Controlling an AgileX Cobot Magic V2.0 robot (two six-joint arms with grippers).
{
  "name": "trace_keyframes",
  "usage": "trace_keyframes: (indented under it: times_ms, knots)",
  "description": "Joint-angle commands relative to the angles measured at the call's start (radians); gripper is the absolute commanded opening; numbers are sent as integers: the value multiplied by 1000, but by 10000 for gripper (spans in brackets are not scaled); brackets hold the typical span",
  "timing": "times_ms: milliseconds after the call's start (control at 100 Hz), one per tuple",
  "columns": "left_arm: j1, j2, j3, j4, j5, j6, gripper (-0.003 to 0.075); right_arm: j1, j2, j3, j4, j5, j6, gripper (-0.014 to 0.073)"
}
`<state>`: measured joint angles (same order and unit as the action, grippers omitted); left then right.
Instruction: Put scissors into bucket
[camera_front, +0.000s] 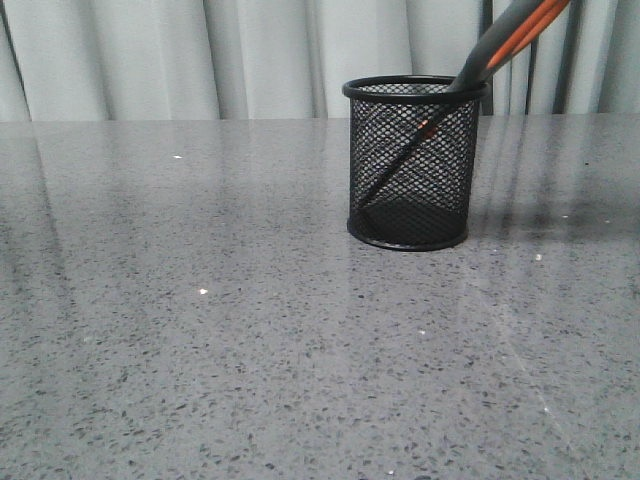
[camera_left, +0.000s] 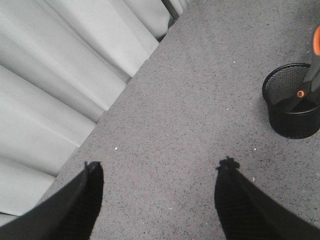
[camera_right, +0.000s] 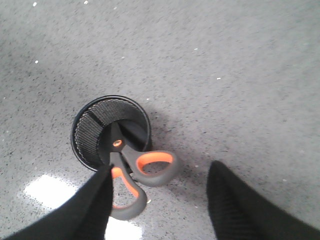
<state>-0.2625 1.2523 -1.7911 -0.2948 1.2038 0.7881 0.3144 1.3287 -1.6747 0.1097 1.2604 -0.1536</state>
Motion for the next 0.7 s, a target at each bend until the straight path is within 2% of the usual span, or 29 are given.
trace_keyframes:
  times_ms: [0,70,140,180,230,310,460,590,690]
  knots:
    - [3,-14,-26,-39,-55,-12,439,-3,-64,-34,-23,-17,18,255]
    - [3,-14,-26,-60,-51,-12,433,-3,-89,-34,-23,-49,19,144]
    - [3,-14,-26,-83,-41,-21,372,-3,-121,-23,-23,-92,19,2]
    - [3,-16,-26,-90,-32,-38,307,-3,-145,-5,-23,-118,21,-76]
    - [3,-16,-26,-96,-10,-60,201,-3,-177,26,-23,-161,24,-64]
    - [3,-16,-26,-96,28,-97,-19,-3,-237,105,-23,-248,24,-64]
    - [3,-49,18,-100,-1,-158,-20,-3,-384,302,-23,-456,25,-64]
    - [3,-162,185,-113,-187,-172,-20,-3,-520,494,-23,-628,35,-64]
    - [3,-286,406,-132,-369,-172,-20,-3,-620,634,-9,-731,37,-64]
